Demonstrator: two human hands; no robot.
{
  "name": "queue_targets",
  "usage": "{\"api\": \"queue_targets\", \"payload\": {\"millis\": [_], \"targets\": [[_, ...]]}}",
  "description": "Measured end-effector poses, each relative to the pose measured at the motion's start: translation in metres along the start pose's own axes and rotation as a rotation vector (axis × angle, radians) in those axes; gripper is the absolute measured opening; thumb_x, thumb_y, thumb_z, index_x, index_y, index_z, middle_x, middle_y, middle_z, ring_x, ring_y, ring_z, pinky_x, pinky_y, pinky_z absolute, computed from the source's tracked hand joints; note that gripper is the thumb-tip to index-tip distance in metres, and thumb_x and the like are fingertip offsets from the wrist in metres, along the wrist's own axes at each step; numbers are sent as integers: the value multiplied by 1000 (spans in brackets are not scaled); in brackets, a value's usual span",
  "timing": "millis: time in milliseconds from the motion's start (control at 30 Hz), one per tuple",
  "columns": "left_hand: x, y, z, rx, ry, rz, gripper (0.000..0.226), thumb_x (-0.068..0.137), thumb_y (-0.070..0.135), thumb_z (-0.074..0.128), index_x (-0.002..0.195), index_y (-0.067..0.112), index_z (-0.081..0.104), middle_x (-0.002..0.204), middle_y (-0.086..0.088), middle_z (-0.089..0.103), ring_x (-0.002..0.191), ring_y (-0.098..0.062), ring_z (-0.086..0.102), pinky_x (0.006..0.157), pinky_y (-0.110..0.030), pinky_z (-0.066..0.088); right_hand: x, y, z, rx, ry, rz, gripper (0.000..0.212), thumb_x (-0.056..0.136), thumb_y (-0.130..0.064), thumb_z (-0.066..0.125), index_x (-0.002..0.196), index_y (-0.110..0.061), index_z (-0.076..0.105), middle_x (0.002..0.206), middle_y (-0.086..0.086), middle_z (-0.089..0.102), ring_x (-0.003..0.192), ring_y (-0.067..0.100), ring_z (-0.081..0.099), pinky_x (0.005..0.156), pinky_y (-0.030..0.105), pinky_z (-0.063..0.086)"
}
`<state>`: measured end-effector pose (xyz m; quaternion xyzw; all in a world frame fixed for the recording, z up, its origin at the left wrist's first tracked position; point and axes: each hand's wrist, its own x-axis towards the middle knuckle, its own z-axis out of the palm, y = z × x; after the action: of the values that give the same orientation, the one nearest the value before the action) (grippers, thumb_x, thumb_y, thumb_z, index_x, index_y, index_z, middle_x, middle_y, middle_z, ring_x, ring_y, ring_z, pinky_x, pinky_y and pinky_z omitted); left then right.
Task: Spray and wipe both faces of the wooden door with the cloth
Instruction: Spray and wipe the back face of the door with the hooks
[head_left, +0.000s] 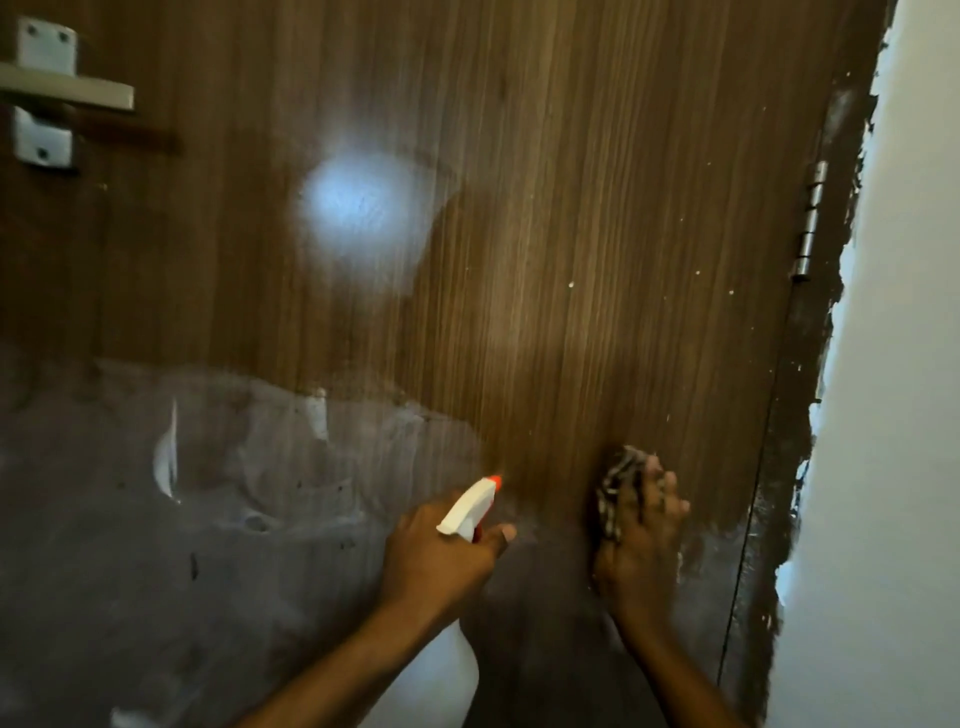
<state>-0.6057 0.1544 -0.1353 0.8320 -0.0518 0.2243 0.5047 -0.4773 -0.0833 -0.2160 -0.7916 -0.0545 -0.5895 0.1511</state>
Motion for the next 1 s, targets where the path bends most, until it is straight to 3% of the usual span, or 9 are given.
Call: {"api": "queue_targets", "payload": {"millis": [67,133,267,433,533,633,767,900,1000], "targets": [[-8,-11,-4,-44,14,-61,63,76,44,71,131,20,50,127,-1,59,114,-20,56,97,-31,46,23,-29,-4,33,60,272,65,89,-27,33,150,-6,38,165,7,7,150,41,10,116,66,12],[-10,-15,-18,-67,61,-82,60,77,42,71,128,17,52,123,-4,61,109,-20,58,95,-31,47,60,-83,-4,98,105,323,67,88,-29,32,151,-6,38,164,12,13,150,41,11,118,65,7],[2,-10,-50,-145,134,-19,49,77,35,73,119,15,58,102,1,64,92,-14,59,86,-28,48,65,-167,17,57,25,-231,57,99,-35,36,152,-12,37,161,15,26,149,38,19,121,59,8],[5,-14,-75,-158,141,-7,55,78,38,71,125,17,53,109,4,61,96,-14,60,89,-29,49,10,-112,20,-33,2,-564,56,102,-50,40,146,-16,47,161,9,30,145,36,30,109,65,31],[-1,-23,-88,-109,173,-7,55,78,41,69,124,15,52,105,2,61,93,-13,58,81,-25,47,29,-101,14,9,68,-282,63,88,-26,48,148,-14,38,165,4,13,148,38,20,117,66,15],[-4,-33,-112,-87,217,21,55,79,37,69,127,16,51,112,3,59,94,-8,51,80,-21,42,70,-176,15,81,131,25,73,80,-23,48,151,-9,37,163,13,21,149,40,15,122,53,-4],[1,-41,-140,-101,257,48,60,78,33,72,131,17,50,124,-2,60,106,-14,55,88,-23,43,79,-247,34,101,115,-327,60,92,-35,51,146,-10,46,157,16,35,148,36,20,123,53,4],[0,-56,-153,-58,273,41,59,77,33,74,129,16,53,122,-3,62,97,-8,54,79,-13,42,30,-217,40,-12,-28,-759,48,102,-31,45,148,-17,45,159,8,33,150,32,23,117,57,26],[-10,-71,-156,-48,272,-57,59,76,37,73,128,17,53,124,-2,61,103,-15,58,89,-26,47,20,-173,25,32,13,-700,45,100,-33,48,143,-19,52,155,11,40,147,34,30,110,62,33]]}}
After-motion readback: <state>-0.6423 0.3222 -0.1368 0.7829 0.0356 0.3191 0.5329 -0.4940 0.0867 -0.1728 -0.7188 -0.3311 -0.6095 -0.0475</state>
